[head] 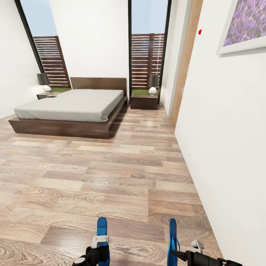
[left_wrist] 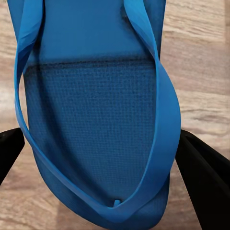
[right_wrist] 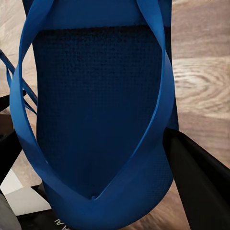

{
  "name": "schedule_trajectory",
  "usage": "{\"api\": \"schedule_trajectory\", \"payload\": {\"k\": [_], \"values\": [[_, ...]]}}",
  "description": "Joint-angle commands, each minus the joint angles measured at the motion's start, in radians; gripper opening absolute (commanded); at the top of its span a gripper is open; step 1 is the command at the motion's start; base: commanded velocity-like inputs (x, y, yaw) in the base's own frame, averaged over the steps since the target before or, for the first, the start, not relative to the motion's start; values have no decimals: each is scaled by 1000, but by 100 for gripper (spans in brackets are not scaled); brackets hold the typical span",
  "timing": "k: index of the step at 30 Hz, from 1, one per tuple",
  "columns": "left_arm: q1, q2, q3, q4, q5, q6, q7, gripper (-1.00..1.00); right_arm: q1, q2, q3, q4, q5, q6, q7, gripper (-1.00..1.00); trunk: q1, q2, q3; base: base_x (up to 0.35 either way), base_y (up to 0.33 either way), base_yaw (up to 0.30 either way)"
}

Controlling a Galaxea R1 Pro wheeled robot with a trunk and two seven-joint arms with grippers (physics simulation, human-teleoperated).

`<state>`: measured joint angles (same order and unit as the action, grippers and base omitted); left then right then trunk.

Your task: In the bedroom, move the book from the bed onto either nightstand, and place the two sandals side by side next to the bed.

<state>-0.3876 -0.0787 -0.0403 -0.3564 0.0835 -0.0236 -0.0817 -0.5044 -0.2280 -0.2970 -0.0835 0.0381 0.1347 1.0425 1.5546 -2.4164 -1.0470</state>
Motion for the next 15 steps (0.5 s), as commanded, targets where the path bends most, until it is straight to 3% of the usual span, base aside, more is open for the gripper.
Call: {"api": "schedule_trajectory", "payload": {"k": [1, 15], "values": [[0, 0, -4, 1, 9, -2, -1, -100, 0, 0, -8, -1, 4, 11, 5, -100, 0, 0, -1, 0, 0, -4], [0, 0, -4, 1, 9, -2, -1, -100, 0, 1, -8, -1, 5, 11, 4, -100, 0, 0, -1, 43, 0, 0]]}}
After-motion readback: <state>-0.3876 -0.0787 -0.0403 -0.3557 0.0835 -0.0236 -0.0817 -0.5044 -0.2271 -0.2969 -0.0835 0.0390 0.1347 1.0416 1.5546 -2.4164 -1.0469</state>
